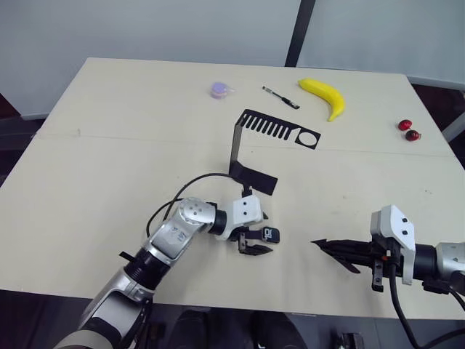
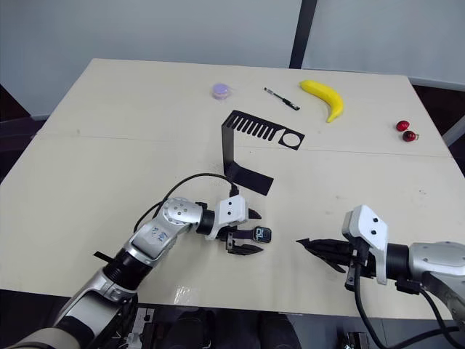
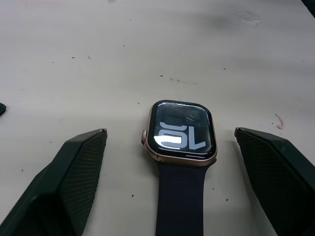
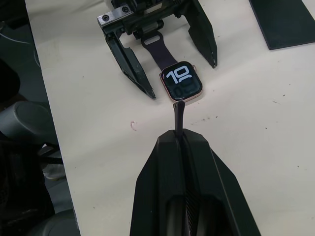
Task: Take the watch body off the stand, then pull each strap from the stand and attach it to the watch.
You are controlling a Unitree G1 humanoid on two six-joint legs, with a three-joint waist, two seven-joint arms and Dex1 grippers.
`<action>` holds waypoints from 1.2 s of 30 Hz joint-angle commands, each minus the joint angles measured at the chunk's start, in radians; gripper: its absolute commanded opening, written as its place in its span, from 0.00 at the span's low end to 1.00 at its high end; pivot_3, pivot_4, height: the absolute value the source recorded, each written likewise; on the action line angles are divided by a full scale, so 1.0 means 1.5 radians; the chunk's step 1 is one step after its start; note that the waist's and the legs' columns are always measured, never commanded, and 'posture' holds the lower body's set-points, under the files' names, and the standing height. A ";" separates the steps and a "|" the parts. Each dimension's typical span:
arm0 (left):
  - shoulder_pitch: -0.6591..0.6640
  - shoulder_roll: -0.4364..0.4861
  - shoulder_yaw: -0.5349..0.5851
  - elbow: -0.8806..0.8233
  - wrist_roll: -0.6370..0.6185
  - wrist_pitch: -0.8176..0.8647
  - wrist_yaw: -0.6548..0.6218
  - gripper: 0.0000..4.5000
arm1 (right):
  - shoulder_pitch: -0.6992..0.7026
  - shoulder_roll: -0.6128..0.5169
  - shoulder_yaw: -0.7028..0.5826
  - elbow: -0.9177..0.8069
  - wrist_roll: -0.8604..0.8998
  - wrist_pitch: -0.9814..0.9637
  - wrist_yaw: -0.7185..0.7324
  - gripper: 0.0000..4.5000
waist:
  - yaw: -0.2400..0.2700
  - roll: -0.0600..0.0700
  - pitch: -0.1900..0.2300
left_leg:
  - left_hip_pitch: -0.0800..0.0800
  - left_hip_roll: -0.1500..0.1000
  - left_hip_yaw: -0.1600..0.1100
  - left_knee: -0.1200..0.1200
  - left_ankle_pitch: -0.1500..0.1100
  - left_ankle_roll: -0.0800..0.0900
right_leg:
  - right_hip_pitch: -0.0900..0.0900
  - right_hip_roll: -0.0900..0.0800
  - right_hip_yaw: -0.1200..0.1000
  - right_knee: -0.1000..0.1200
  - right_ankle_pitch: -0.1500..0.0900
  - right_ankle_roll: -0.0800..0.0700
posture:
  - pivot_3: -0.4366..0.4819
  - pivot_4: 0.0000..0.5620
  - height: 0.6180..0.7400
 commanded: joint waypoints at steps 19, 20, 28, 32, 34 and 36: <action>-0.139 0.028 0.220 0.128 -0.319 0.509 -0.142 0.35 | -0.132 0.043 0.113 -0.109 -0.230 -0.140 -0.098 0.00 | -0.003 0.000 0.000 | 0.000 -0.001 0.000 0.001 0.000 0.000 | -0.002 0.001 0.001 0.004 0.000 0.000 | 0.48 0.27 1.00; -0.144 0.030 0.225 0.135 -0.329 0.517 -0.149 0.35 | -0.140 0.044 0.129 -0.109 -0.253 -0.156 -0.101 0.00 | -0.003 0.000 0.000 | 0.000 -0.001 0.000 0.001 0.000 0.000 | -0.003 0.001 0.001 0.004 0.000 0.000 | 0.48 0.27 1.00; -0.168 0.048 0.237 0.178 -0.360 0.534 -0.169 0.35 | -0.184 0.082 0.232 -0.091 -0.395 -0.230 -0.129 0.00 | -0.002 0.000 0.000 | 0.000 -0.001 0.000 0.001 0.000 0.000 | -0.003 0.000 0.001 0.005 0.000 0.000 | 0.48 0.27 1.00; -0.174 0.053 0.230 0.183 -0.358 0.531 -0.167 0.35 | -0.198 0.110 0.260 -0.094 -0.418 -0.229 -0.139 0.00 | -0.005 0.000 0.000 | 0.000 -0.001 0.000 0.001 0.000 -0.001 | -0.003 0.000 0.001 0.007 0.000 0.000 | 0.48 0.27 1.00; -0.175 0.054 0.229 0.184 -0.358 0.531 -0.167 0.35 | -0.202 0.122 0.272 -0.091 -0.434 -0.234 -0.144 0.00 | -0.005 0.000 0.000 | 0.000 -0.001 0.000 0.001 0.000 -0.001 | -0.003 0.000 0.001 0.008 0.000 0.000 | 0.48 0.27 1.00; -0.176 0.055 0.227 0.183 -0.358 0.531 -0.167 0.35 | -0.210 0.136 0.279 -0.087 -0.447 -0.235 -0.153 0.00 | -0.004 0.000 0.000 | 0.000 -0.001 0.000 0.001 0.000 -0.001 | -0.003 0.000 0.001 0.008 0.000 0.000 | 0.48 0.27 1.00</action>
